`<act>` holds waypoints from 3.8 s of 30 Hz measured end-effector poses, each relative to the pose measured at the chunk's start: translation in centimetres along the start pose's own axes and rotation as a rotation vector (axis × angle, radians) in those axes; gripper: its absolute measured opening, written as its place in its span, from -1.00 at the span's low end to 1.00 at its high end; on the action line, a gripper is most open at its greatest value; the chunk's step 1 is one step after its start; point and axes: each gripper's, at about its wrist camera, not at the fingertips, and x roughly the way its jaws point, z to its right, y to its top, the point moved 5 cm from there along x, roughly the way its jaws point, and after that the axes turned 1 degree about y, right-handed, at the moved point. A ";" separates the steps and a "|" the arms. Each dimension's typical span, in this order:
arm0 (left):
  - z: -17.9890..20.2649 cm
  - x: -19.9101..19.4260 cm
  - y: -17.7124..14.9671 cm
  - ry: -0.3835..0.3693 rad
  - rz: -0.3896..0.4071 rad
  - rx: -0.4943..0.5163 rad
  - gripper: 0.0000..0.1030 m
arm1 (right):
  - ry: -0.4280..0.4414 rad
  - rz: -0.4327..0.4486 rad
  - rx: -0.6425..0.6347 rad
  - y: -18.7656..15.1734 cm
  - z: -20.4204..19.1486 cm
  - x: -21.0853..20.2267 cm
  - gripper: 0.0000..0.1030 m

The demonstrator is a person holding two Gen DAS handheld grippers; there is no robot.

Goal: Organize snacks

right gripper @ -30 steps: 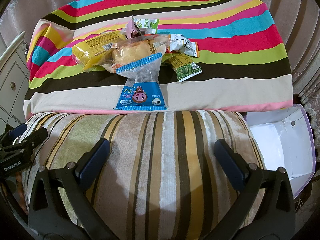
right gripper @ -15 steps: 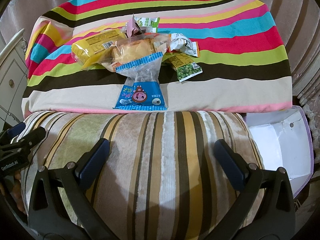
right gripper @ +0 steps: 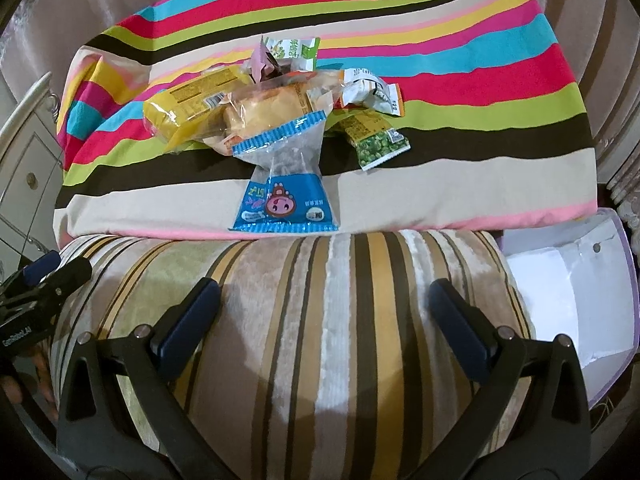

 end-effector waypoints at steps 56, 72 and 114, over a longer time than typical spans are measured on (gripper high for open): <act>1.9 3.4 5.9 -0.099 -0.029 -0.065 -0.01 | 0.150 -0.013 -0.087 4.9 -3.3 3.6 -0.01; 9.5 -1.1 4.3 -0.261 0.031 0.058 -0.02 | 0.182 0.066 0.047 2.6 3.0 -1.7 -0.01; 32.2 2.6 1.3 -0.332 -0.020 0.439 0.81 | -0.353 0.203 0.362 -1.5 26.1 -6.5 0.92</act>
